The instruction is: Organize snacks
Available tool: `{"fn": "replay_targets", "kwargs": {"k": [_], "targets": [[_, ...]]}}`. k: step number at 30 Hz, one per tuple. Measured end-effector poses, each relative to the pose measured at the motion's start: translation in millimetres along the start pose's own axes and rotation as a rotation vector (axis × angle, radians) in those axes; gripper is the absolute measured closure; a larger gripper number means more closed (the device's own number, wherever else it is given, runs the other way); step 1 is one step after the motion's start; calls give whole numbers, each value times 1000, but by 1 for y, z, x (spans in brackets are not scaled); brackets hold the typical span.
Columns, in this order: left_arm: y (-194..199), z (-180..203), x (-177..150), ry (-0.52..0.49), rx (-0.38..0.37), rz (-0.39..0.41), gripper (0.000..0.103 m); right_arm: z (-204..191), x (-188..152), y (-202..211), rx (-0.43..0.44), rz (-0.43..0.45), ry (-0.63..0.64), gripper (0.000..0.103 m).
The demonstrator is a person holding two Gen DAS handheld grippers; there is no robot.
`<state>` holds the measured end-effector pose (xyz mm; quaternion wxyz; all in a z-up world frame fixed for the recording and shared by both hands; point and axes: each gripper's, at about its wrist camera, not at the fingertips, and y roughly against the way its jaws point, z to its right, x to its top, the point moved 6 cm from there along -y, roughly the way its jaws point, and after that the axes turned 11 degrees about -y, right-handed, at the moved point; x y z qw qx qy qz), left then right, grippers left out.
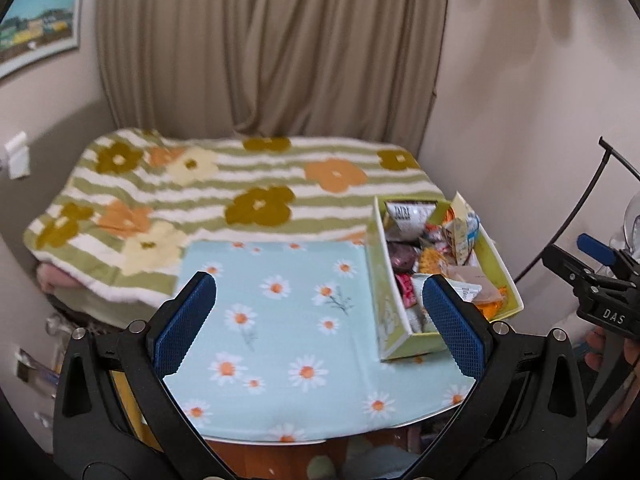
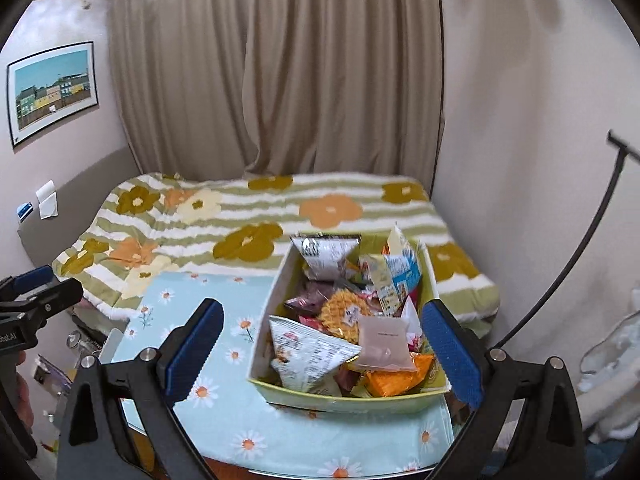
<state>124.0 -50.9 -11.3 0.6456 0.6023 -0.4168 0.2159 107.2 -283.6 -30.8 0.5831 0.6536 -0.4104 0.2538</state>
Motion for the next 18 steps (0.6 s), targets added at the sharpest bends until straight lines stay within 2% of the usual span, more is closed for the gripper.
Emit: {"fn": "replay_targets", "kwargs": {"k": [3,7,18], "targets": [[26,-9,-8,4,47,40,0,-9,-6,19,4,35,-15,4],[48,-13,-19,-8,69,66,0,-17,-21,35,-14,58,-14,4],[64,-13,-41,-30,69,75,0,-15,-40,52,-45,63,-43,4]]}}
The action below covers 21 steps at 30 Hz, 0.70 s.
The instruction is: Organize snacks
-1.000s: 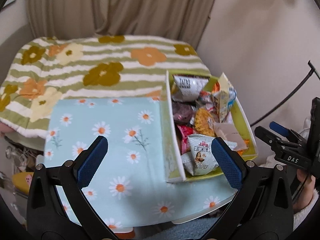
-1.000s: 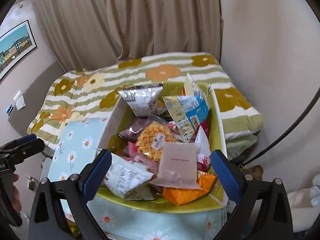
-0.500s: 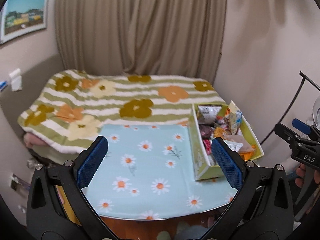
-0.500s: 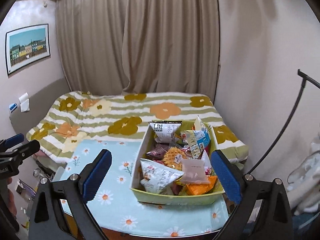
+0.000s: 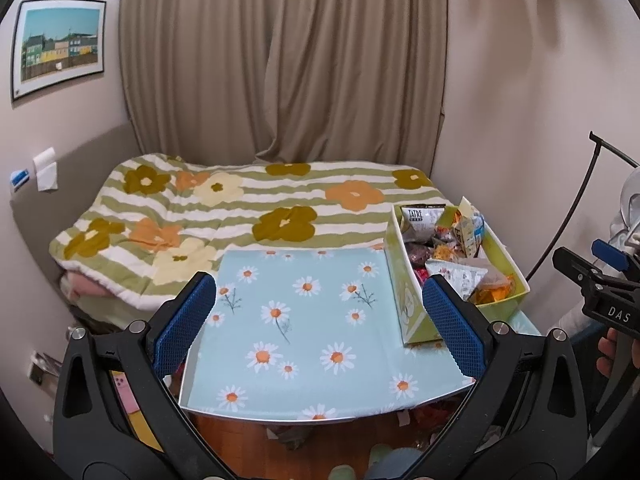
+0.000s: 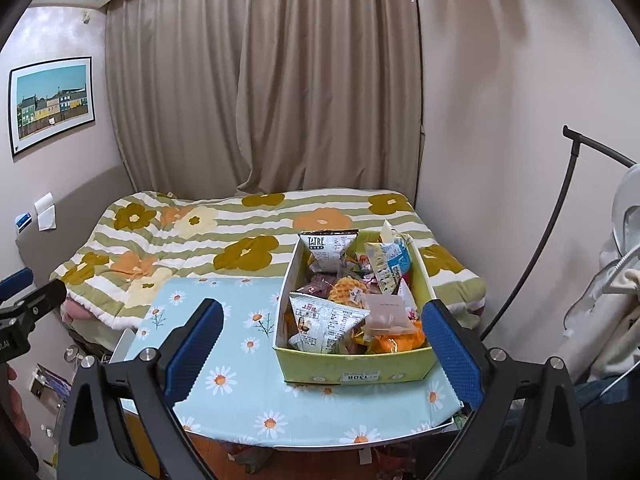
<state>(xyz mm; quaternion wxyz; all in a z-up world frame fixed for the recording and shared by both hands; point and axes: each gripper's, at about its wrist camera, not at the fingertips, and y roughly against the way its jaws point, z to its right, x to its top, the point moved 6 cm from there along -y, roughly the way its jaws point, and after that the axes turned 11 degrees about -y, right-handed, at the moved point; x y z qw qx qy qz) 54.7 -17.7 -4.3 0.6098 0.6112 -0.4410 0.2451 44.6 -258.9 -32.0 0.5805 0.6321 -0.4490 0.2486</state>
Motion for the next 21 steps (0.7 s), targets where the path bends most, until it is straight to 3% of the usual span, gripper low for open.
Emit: {"fn": "replay_targets", "kwargs": {"k": [21], "targets": [[1,18,9,-14,-17,29,0,8,7,3,-1,18,-7,4]]}}
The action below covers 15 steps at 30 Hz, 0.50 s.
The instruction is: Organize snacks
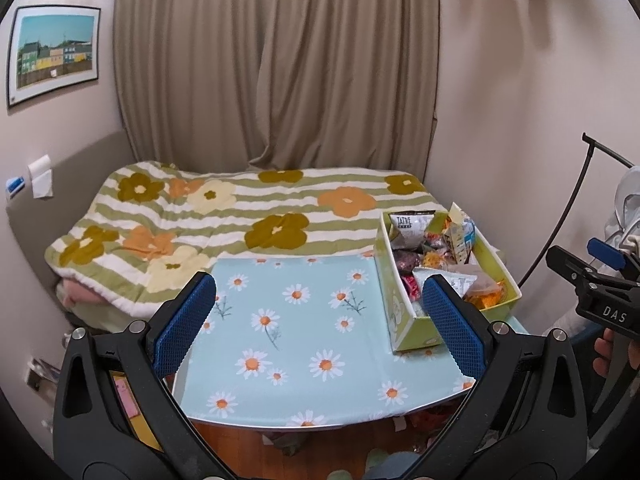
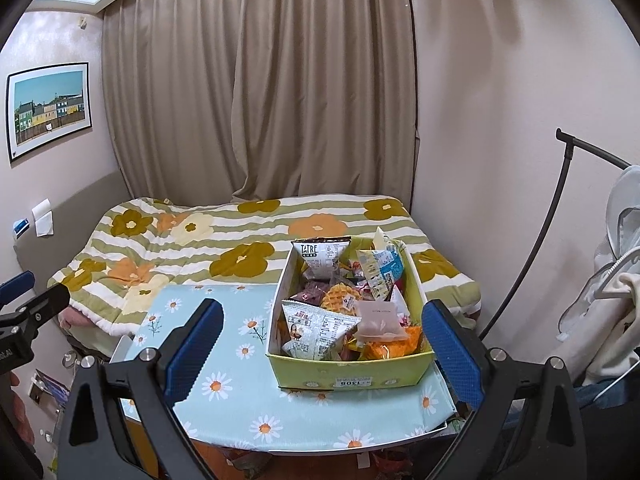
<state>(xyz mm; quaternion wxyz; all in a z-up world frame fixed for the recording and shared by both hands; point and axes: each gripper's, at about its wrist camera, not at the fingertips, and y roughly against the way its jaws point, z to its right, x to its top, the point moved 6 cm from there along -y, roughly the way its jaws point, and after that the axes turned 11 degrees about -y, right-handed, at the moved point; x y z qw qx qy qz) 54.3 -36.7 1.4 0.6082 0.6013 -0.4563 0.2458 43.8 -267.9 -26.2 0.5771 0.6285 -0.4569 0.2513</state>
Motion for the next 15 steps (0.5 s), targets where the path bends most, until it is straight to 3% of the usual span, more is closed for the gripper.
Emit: {"fn": "replay_targets", "kwargs": {"k": [15], "targets": [[-1,0,2,1,-8,6,0,0,4,-3,-4,12,-16,4]]}}
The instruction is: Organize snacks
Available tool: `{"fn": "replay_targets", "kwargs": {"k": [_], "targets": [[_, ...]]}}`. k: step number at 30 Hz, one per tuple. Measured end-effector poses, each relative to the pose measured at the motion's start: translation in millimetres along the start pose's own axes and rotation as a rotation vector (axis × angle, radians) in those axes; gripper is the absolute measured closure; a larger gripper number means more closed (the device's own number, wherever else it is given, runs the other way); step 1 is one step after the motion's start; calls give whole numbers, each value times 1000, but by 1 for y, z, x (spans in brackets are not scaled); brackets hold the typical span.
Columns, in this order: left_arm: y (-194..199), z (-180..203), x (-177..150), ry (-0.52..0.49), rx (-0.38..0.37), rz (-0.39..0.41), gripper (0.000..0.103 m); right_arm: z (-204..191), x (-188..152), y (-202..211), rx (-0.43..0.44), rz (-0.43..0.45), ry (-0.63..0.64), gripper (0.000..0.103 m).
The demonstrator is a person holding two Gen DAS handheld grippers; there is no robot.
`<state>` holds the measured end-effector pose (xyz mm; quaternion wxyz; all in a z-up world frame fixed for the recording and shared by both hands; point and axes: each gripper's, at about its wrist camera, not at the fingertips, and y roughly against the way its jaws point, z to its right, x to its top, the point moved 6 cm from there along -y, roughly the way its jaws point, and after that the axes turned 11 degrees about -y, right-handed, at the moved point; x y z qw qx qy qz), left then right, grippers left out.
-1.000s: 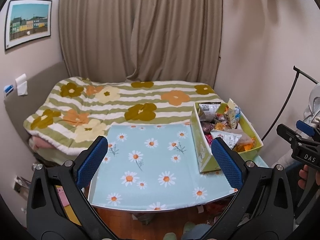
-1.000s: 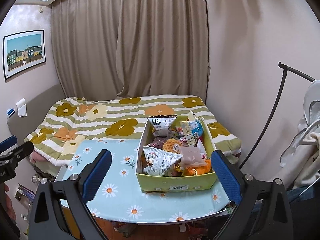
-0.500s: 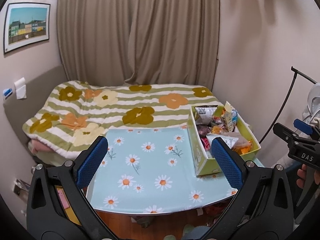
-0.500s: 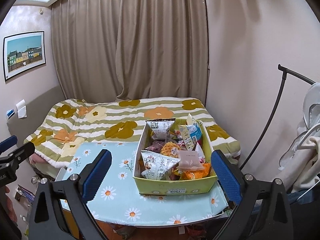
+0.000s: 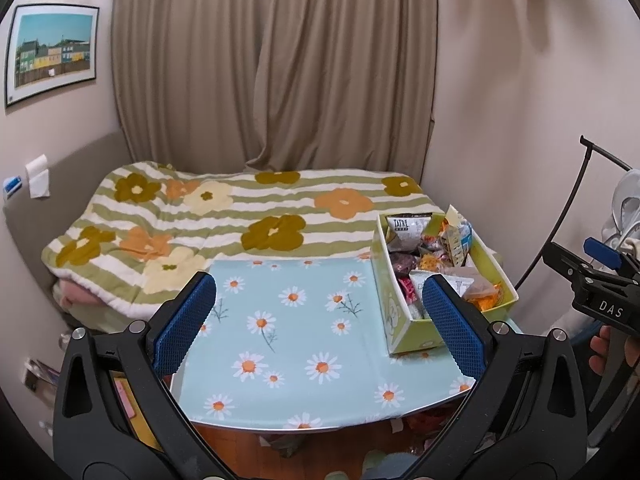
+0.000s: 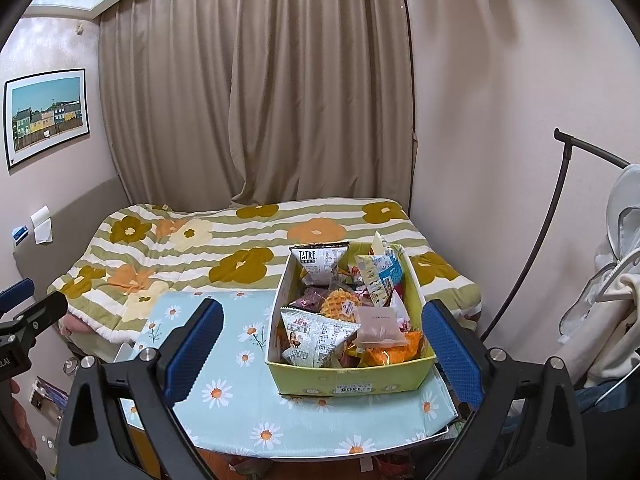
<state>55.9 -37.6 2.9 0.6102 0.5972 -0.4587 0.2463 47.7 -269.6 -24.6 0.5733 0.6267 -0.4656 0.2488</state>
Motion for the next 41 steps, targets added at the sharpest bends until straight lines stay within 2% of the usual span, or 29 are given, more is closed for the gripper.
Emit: {"fn": "replay_targets", "kwargs": {"k": [24,31,41], "targets": [[2,-8,-2,-14,35,35,0,-4,4,-3,1,9,-2,4],[9,-2,0,-79,137,83,0,-5,3,-4,-7,13,-4,4],[4,-16,-4,-19,137,93,0,-6,-1,-12,-4,-2,11,4]]}}
